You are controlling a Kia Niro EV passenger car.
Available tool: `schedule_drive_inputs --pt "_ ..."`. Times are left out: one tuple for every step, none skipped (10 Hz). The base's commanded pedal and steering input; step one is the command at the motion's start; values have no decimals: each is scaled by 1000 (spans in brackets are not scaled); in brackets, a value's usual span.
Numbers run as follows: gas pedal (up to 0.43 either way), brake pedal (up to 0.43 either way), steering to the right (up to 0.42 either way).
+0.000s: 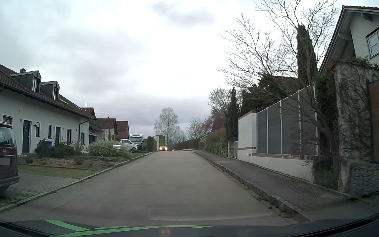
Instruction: Follow the waypoints while adhering to traffic rules and regulations
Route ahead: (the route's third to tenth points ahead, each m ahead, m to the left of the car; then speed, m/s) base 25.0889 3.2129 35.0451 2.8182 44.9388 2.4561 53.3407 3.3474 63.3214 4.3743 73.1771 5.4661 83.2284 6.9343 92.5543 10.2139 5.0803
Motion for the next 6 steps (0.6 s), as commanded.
schedule_drive_inputs --pt "87 0 -14" --pt "79 0 -12" --pt "79 0 -12" --pt "59 0 -11" --pt "59 0 -8" --pt "59 0 -4"
